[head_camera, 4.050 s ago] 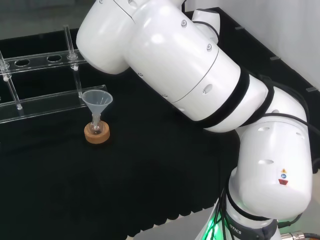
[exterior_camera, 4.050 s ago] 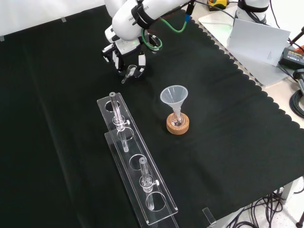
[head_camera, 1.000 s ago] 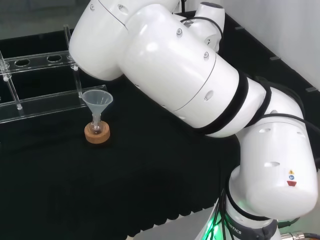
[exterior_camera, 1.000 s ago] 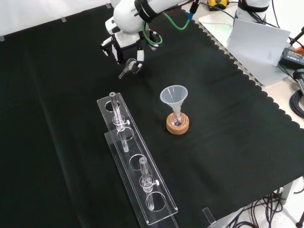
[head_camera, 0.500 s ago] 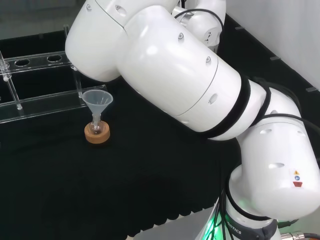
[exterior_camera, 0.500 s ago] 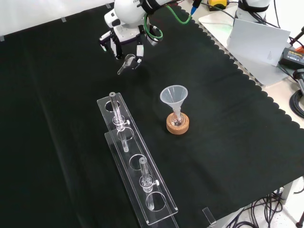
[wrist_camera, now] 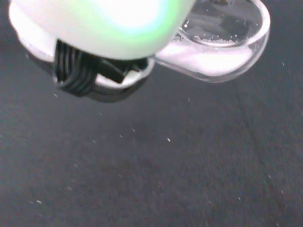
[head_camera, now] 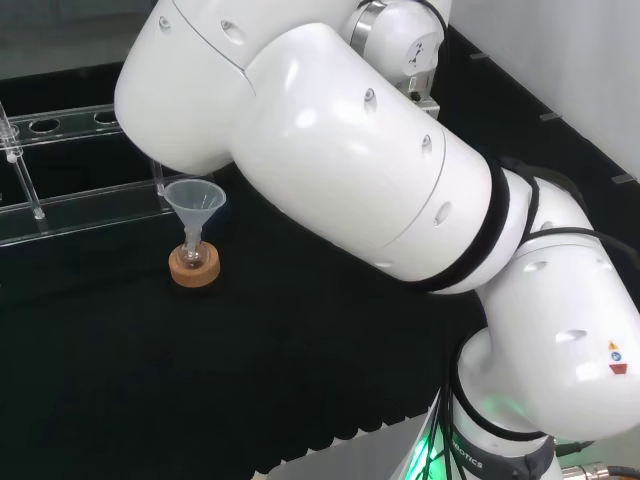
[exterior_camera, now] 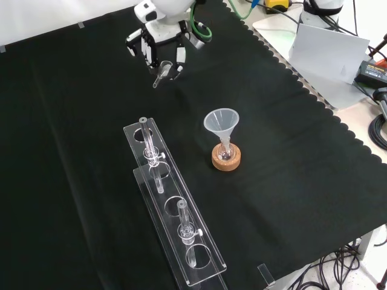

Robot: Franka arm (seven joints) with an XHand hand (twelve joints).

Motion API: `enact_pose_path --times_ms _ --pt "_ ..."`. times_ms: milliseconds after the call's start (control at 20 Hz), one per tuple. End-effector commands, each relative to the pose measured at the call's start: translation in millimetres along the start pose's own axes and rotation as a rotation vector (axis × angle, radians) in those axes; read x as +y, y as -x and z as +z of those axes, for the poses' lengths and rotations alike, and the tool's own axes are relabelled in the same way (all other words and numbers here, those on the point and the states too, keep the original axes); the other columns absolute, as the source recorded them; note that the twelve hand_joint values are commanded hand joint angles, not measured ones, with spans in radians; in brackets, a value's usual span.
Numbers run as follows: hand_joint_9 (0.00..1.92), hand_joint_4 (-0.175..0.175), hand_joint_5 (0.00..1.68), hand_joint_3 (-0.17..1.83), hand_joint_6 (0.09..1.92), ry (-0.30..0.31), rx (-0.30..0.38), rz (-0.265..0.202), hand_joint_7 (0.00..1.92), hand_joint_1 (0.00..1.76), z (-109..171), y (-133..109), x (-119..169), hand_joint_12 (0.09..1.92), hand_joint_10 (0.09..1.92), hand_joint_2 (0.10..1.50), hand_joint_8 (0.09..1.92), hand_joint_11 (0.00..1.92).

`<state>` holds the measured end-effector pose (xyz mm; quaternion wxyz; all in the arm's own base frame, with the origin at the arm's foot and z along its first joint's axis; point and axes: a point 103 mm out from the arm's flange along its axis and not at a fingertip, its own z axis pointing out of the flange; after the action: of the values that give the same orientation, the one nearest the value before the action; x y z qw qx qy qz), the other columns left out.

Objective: Pick up the weighing funnel.

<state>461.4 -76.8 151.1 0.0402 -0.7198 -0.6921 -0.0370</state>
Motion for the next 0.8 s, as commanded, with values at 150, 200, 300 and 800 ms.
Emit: enact_pose_path --times_ms 150,200,300,800 --pt "1.35 0.175 1.58 0.64 0.09 0.003 0.020 -0.047 1.75 1.17 -29 -18 -18 1.45 0.20 0.58 0.09 0.26" --pt "1.35 0.175 1.58 0.64 0.09 0.004 0.021 -0.050 1.75 1.17 -32 -19 -20 1.45 0.20 0.58 0.09 0.26" --pt "1.35 0.175 1.58 0.64 0.09 0.011 0.023 -0.060 1.75 1.17 -37 -23 -22 1.45 0.20 0.58 0.09 0.26" --pt "1.35 0.175 1.58 0.64 0.09 0.036 0.012 -0.105 1.76 1.17 -61 -31 -22 1.46 0.20 0.58 0.09 0.25"
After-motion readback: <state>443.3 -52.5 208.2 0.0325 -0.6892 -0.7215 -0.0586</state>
